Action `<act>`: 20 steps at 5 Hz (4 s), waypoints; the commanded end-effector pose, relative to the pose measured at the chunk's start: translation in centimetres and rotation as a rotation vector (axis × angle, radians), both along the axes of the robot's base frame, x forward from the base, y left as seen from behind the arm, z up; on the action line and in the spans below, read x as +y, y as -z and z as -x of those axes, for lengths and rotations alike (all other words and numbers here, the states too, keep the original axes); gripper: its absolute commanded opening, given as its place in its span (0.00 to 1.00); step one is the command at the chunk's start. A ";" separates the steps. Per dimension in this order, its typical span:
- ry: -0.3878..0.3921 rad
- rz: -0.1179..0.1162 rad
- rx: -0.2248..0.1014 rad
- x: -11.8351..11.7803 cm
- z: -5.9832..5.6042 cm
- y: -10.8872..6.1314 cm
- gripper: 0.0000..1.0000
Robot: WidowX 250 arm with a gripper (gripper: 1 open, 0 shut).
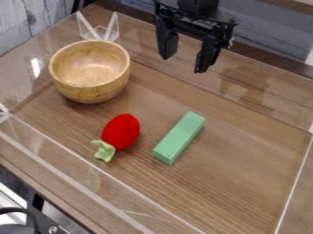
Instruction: Move the red object to the right side of the table
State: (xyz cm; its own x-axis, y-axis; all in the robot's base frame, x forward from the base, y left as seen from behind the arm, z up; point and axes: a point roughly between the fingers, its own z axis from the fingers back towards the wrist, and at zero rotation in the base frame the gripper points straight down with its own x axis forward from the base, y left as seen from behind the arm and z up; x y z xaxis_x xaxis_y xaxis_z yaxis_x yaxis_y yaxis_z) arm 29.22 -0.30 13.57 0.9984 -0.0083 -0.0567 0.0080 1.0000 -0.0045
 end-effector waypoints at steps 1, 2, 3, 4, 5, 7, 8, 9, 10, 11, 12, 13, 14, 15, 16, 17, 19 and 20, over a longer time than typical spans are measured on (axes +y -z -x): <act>-0.009 0.003 0.023 0.3 0.7 1.0 1.00; -0.037 0.010 0.012 2.3 3.2 1.6 1.00; -0.072 0.019 -0.032 4.8 5.3 1.6 1.00; -0.102 0.033 -0.065 7.3 6.8 1.7 1.00; -0.147 0.040 -0.086 9.0 8.0 1.9 1.00; -0.200 0.046 -0.078 9.4 8.3 3.3 1.00; -0.211 0.048 -0.062 9.5 8.2 4.2 1.00; -0.235 0.054 -0.064 9.7 7.9 5.0 1.00; -0.247 0.069 -0.058 9.7 7.8 5.6 1.00; -0.255 0.087 -0.057 9.8 7.8 5.9 1.00; -0.259 0.100 -0.060 10.0 7.7 6.0 1.00; -0.263 0.108 -0.065 10.1 7.6 6.1 1.00; -0.266 0.115 -0.071 10.2 7.5 6.1 1.00; -0.270 0.118 -0.079 10.3 7.4 6.0 1.00; -0.274 0.121 -0.086 10.4 7.3 6.0 1.00; -0.277 0.121 -0.091 10.4 7.2 6.1 1.00; -0.280 0.119 -0.098 10.4 7.0 6.1 1.00; -0.281 0.117 -0.101 10.5 6.9 6.0 1.00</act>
State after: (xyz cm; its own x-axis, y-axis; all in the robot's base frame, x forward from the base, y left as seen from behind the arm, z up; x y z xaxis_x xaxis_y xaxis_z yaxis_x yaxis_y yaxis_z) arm 21.65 9.60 6.66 0.9658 0.2592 -0.0106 -0.2580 0.9557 -0.1416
